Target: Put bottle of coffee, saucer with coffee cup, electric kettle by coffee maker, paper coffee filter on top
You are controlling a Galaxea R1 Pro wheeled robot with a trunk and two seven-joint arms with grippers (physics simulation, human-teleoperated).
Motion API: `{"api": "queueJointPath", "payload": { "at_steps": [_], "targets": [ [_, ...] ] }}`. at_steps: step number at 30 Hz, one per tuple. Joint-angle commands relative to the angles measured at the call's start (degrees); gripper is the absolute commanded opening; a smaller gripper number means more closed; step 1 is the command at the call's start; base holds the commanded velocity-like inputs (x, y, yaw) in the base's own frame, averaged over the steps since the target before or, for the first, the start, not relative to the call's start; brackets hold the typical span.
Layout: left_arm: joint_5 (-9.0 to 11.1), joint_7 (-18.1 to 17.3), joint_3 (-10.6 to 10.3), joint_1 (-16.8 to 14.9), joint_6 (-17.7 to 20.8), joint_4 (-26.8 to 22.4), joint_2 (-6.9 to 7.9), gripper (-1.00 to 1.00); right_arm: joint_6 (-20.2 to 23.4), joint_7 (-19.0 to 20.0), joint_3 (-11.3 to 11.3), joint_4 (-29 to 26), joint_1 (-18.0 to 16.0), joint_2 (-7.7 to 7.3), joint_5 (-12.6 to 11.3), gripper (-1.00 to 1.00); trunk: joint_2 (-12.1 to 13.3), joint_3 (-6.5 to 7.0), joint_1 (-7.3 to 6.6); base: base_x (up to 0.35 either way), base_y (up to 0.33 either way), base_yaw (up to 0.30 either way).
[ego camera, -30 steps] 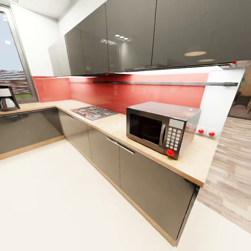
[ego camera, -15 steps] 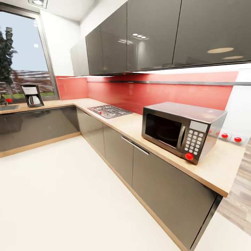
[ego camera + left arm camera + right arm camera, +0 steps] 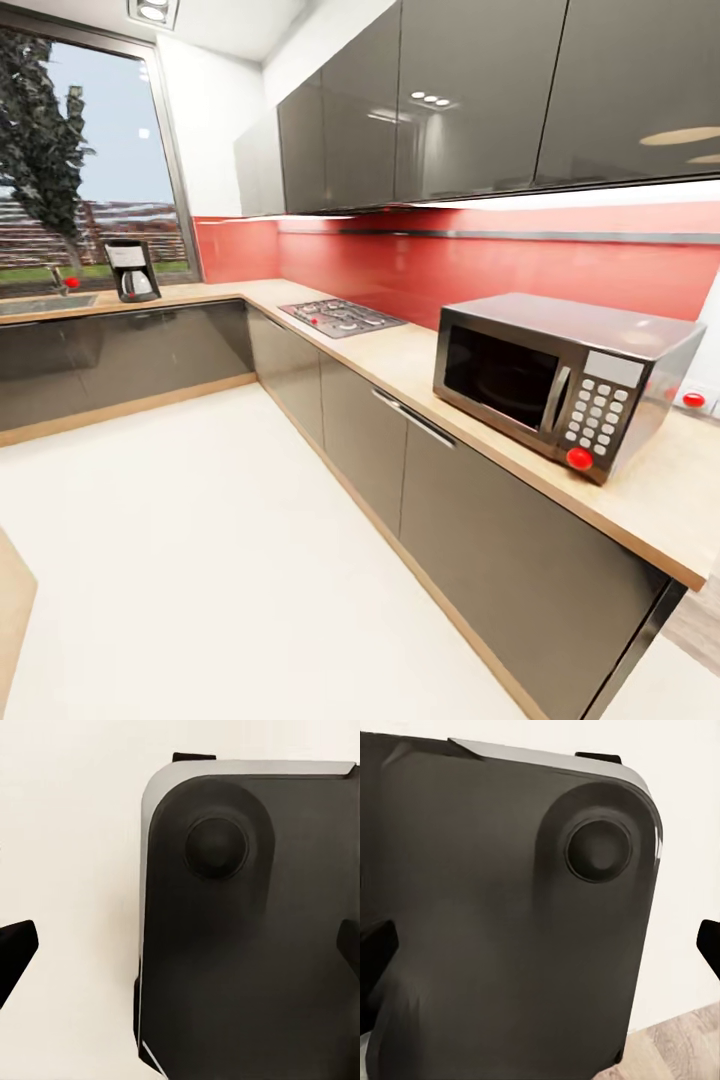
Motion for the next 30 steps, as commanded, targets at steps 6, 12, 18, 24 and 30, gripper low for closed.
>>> {"api": "queueJointPath", "payload": {
  "at_steps": [6,12,18,24,30],
  "targets": [
    [4.2,-0.1,0.5,0.0,-0.1,-1.2,0.14,1.0,-0.1,0.1,0.0,-0.3,0.0,0.0,0.5,1.0,0.0,-0.19,0.01,0.273,0.104,0.16],
    [5.1,-0.1,0.5,0.0,-0.1,-2.1,0.18,1.0,-0.1,0.0,0.0,-0.4,0.0,-0.02,0.5,1.0,0.0,-0.47,0.01,0.312,0.156,0.252],
    [5.7,-0.2,0.5,0.0,0.0,-2.8,0.27,1.0,0.1,-0.4,0.1,-0.7,0.0,-0.08,0.6,1.0,0.0,-0.79,0.01,0.315,0.161,0.248],
    [7.8,-0.2,0.5,0.0,0.2,-4.7,0.69,1.0,0.1,-0.4,0.1,-2.0,0.0,-0.09,0.6,1.0,0.0,-1.18,0.01,0.315,0.162,0.22],
    [10.0,-0.2,0.5,0.0,1.5,-8.1,0.68,1.0,-0.8,-0.4,0.1,-2.4,0.0,-0.34,0.6,1.0,0.0,-1.4,0.01,0.315,0.162,0.113]
  ]
}}
